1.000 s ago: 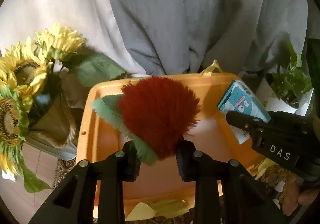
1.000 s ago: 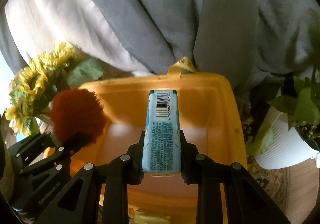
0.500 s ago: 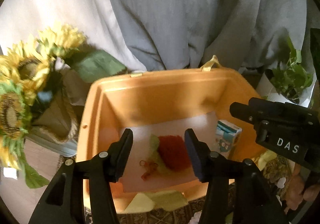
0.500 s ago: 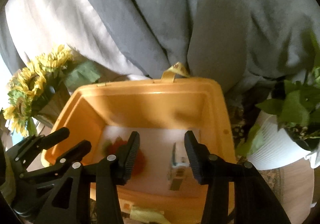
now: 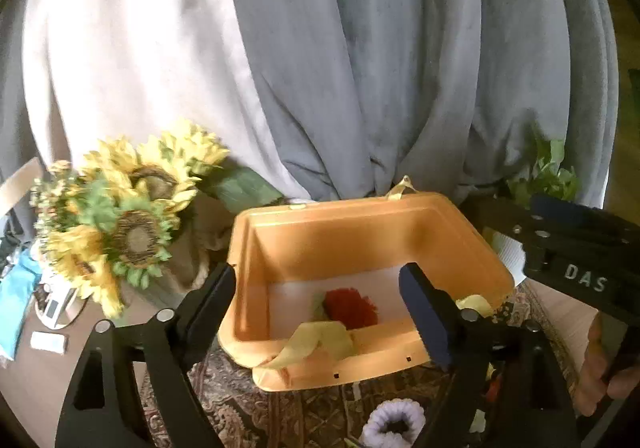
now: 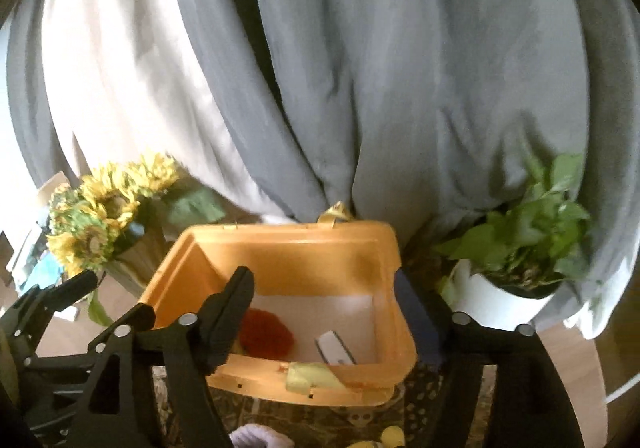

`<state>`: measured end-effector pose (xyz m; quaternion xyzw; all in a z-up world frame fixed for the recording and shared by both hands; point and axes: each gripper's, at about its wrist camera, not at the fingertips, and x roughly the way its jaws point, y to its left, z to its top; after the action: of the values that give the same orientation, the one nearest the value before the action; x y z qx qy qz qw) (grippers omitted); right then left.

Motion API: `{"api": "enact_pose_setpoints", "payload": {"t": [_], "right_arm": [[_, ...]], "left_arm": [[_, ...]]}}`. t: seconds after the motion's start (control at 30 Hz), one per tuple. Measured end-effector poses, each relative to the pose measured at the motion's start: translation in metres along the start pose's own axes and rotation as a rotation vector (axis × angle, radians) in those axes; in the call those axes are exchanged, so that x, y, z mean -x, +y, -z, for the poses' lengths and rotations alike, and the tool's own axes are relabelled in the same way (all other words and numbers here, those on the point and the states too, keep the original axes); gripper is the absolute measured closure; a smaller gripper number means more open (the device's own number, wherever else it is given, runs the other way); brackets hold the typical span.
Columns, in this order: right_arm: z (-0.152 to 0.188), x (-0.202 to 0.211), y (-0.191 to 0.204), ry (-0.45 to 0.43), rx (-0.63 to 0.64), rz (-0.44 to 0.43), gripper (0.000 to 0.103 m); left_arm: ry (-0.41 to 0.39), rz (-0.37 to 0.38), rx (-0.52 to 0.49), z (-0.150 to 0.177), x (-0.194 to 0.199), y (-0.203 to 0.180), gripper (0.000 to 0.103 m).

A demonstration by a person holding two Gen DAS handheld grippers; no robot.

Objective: Organize soft objects
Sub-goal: 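Open the left tool over the crate while the right tool releases the tissue box inside, then withdraw both tools from the crate toward the remaining toys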

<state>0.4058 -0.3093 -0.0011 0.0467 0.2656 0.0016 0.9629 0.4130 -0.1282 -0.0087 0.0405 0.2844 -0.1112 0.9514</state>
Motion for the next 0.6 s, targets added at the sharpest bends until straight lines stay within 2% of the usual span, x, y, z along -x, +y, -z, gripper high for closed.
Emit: {"api": "enact_pose_setpoints", "payload": {"t": [0.2, 0.6], "right_arm": [[0.012, 0.043, 0.002, -0.099, -0.012, 0.039, 0.021], [0.052, 0.108, -0.006, -0.165, -0.044, 0.070, 0.021]], "left_arm": [[-0.065, -0.038, 0.005, 0.011, 0.033, -0.001, 0.011], [-0.177, -0.043, -0.018, 0.046, 0.094, -0.020, 0.008]]}}
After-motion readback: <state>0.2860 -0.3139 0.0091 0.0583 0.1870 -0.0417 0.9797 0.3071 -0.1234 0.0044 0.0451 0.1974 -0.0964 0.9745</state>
